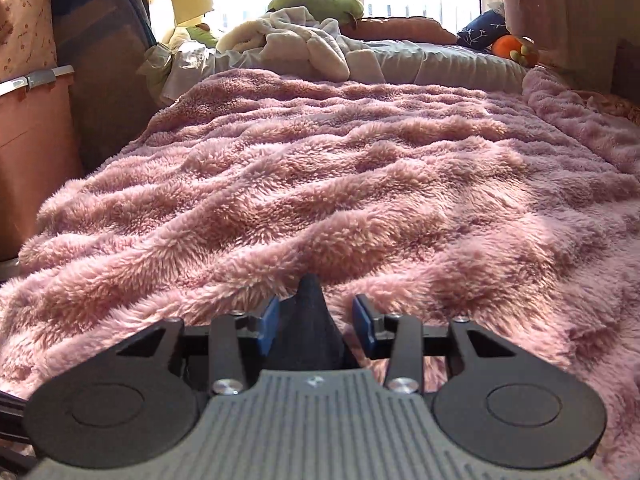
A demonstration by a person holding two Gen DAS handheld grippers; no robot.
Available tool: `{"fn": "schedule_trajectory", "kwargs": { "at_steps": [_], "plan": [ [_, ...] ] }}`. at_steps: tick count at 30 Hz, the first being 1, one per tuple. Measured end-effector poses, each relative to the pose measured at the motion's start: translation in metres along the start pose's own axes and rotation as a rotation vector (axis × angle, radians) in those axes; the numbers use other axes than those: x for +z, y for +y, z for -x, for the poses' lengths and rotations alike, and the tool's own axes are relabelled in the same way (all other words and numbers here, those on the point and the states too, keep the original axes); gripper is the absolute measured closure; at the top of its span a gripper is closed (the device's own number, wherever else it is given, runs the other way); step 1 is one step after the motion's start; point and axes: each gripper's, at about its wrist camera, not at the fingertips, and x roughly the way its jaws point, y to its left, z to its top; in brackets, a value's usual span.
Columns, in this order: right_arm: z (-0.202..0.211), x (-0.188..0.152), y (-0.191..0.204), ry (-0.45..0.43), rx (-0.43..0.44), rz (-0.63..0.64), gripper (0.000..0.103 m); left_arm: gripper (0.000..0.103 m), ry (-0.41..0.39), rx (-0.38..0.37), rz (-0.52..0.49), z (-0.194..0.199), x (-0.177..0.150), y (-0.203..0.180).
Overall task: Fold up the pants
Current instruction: 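Grasp the folded trousers again with the right tool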
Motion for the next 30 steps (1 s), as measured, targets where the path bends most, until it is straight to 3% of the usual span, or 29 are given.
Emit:
{"fn": "schedule_trajectory", "kwargs": {
  "at_steps": [3, 5, 7, 9, 11, 14, 17, 19, 21, 23, 25, 27, 28, 30],
  "plan": [
    [0.048, 0.003, -0.015, -0.146, -0.05, -0.049, 0.048, 0.071, -0.046, -0.04, 0.004, 0.011, -0.003, -0.002],
    [0.093, 0.001, -0.031, -0.199, -0.075, -0.103, 0.042, 0.071, -0.126, -0.005, -0.029, 0.025, -0.012, -0.01],
    [0.144, -0.008, -0.047, -0.176, -0.077, -0.108, 0.041, 0.071, -0.171, 0.0, -0.101, 0.038, -0.021, -0.022],
    [0.181, -0.024, -0.055, -0.108, -0.078, -0.078, 0.044, 0.071, -0.17, -0.057, -0.132, 0.049, -0.029, -0.034],
    [0.22, -0.05, -0.061, -0.011, -0.087, -0.052, 0.047, 0.071, -0.105, -0.157, -0.137, 0.054, -0.038, -0.044],
    [0.268, -0.098, -0.065, 0.094, -0.152, -0.017, 0.05, 0.071, 0.074, -0.358, -0.164, 0.044, -0.06, -0.066],
    [0.293, -0.142, -0.078, 0.186, -0.176, -0.081, 0.051, 0.071, 0.272, -0.431, -0.133, 0.029, -0.102, -0.084],
    [0.299, -0.167, -0.085, 0.23, -0.194, -0.103, 0.052, 0.071, 0.314, -0.455, -0.096, 0.027, -0.122, -0.087],
    [0.301, -0.183, -0.089, 0.243, -0.158, -0.119, 0.05, 0.071, 0.286, -0.495, -0.062, 0.031, -0.136, -0.089],
    [0.299, -0.192, -0.091, 0.235, -0.139, -0.126, 0.05, 0.071, 0.319, -0.601, -0.04, 0.026, -0.137, -0.093],
    [0.295, -0.191, -0.092, 0.212, -0.115, -0.118, 0.059, 0.071, 0.339, -0.68, -0.02, 0.017, -0.131, -0.098],
    [0.288, -0.188, -0.092, 0.216, -0.112, -0.098, 0.094, 0.071, 0.372, -0.675, -0.027, 0.005, -0.132, -0.105],
    [0.286, -0.184, -0.091, 0.225, -0.112, -0.087, 0.103, 0.071, 0.383, -0.662, -0.033, 0.0, -0.133, -0.107],
    [0.284, -0.18, -0.092, 0.239, -0.111, -0.077, 0.103, 0.072, 0.419, -0.601, -0.037, -0.013, -0.139, -0.106]
  ]
}}
